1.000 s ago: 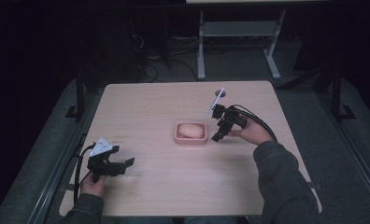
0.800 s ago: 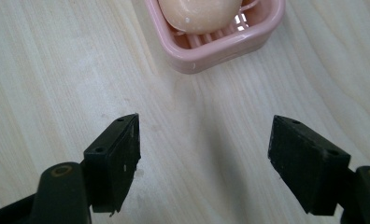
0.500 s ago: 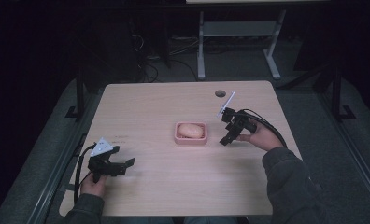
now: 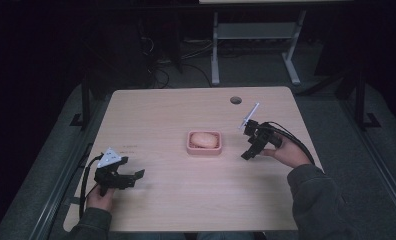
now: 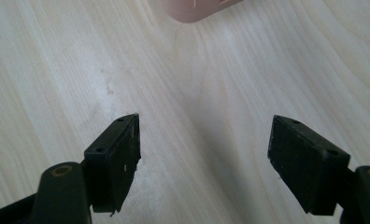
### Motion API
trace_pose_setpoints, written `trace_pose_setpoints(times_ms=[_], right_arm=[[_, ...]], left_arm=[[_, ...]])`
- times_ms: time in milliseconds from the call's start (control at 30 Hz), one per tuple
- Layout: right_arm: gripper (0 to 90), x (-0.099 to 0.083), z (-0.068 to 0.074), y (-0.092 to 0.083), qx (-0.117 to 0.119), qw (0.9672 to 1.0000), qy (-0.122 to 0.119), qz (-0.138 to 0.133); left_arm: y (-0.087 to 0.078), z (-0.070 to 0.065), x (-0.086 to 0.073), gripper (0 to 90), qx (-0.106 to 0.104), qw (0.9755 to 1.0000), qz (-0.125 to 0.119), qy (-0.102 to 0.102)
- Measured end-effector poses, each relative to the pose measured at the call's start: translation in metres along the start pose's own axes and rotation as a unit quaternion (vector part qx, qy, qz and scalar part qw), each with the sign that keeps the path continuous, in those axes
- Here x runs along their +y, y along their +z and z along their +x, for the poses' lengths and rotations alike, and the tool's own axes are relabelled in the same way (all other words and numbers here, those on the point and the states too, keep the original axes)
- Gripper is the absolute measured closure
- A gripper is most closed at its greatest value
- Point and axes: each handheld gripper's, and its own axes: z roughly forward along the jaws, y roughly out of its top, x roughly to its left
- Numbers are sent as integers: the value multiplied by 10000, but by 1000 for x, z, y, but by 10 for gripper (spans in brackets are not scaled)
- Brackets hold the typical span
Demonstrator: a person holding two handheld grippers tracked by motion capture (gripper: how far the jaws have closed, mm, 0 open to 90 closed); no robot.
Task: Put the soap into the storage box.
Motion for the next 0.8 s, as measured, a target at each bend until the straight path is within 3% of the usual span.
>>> trace_pose_setpoints(times_ms=[800], right_arm=[[249,-54,7,0,-106,9992,327,-201]], left_arm=[[1,0,-1,143,6,10000,12,37]])
